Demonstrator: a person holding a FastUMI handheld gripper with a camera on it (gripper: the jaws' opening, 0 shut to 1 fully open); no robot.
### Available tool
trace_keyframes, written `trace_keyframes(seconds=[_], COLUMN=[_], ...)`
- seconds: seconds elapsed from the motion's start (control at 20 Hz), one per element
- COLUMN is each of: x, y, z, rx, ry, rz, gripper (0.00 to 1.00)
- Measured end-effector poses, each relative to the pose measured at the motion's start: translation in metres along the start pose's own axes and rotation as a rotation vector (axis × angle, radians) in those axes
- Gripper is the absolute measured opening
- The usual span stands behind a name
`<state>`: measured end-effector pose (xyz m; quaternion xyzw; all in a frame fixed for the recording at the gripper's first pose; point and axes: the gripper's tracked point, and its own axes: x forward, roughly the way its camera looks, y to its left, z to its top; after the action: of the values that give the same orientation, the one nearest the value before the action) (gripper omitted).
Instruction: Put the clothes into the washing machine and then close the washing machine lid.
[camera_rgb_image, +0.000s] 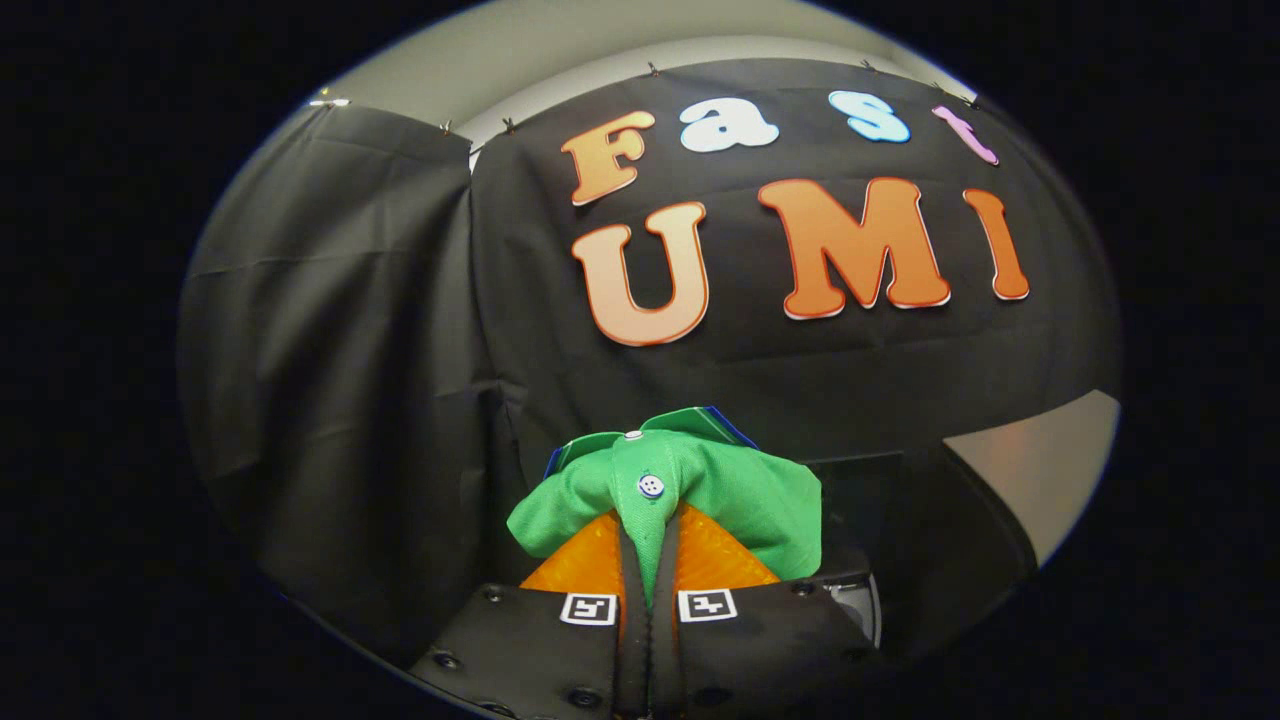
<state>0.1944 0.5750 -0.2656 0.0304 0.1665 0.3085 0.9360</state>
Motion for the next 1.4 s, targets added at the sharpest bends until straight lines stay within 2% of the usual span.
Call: trace_keyframes(seconds=[0.45,0.7,0.85,1.0,1.15,1.4], x=[0.056,0.061,0.069,0.070,0.071,0.089], y=[-0.044,-0.061,-0.068,-0.068,-0.081,-0.083], z=[-0.161,-0.227,-0.261,-0.279,-0.292,-0.291], rx=[0.115,0.126,0.170,0.220,0.217,0.270], ry=[0.279,0.449,0.563,0.643,0.740,0.738], rz=[-0.130,-0.224,-0.249,-0.278,-0.331,-0.341], gripper=[0.09,0.09,0.09,0.09,0.09,0.09])
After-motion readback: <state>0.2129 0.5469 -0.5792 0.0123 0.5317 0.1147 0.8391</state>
